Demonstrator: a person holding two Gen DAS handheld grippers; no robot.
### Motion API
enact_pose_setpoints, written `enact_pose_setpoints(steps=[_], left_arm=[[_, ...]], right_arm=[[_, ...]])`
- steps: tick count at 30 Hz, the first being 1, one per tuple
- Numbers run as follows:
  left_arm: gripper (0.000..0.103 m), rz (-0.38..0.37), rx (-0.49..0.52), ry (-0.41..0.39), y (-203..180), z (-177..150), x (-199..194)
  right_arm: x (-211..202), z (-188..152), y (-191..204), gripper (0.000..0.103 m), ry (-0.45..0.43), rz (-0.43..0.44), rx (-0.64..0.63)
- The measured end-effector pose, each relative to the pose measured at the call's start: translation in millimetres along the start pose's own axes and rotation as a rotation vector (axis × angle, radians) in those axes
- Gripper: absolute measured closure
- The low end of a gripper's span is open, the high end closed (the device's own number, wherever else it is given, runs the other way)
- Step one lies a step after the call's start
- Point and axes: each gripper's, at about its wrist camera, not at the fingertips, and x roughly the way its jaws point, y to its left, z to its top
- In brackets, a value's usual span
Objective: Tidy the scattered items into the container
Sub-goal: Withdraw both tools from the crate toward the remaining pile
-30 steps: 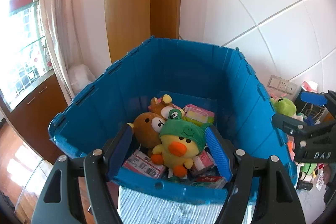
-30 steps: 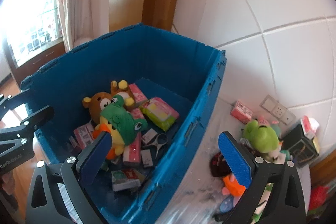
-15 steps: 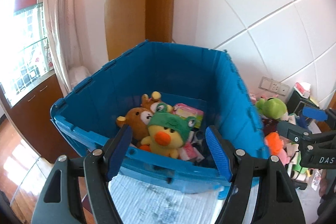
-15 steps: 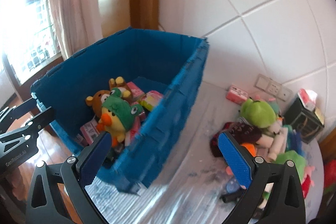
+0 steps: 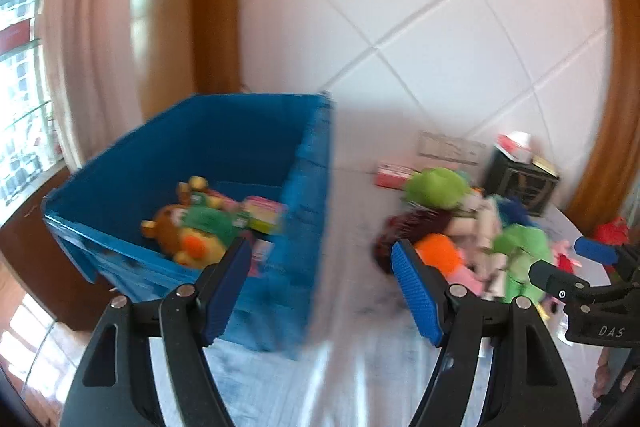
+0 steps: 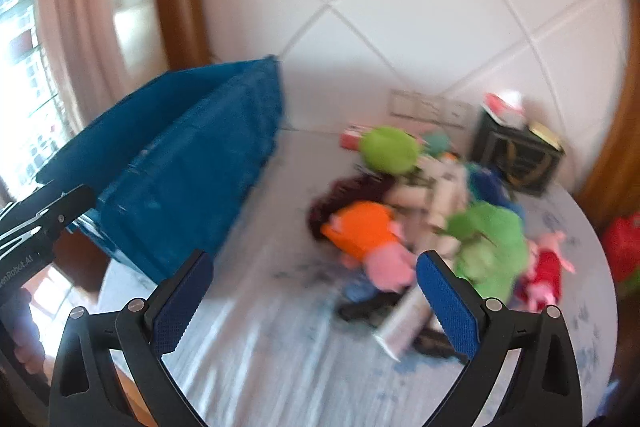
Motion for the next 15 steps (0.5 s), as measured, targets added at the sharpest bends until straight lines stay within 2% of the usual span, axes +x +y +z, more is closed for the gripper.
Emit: enact_pose_setpoints(steps=[6, 9, 15], left_arm=[[0.031, -0.033, 0.071, 0.051, -85, -29, 6], [0.031, -0.082, 0.126, 0.121, -126, -43, 13], [0.031, -0.149, 0.216, 0.155, -175, -61, 32]], right_arm=[[-28, -43, -102, 0.001, 0.027, -0.08, 0.102], [-40, -67, -151, 0.001, 0.053, -0.138, 0.186], [-63, -110, -217, 0.001, 0.078, -0.26, 0.331]])
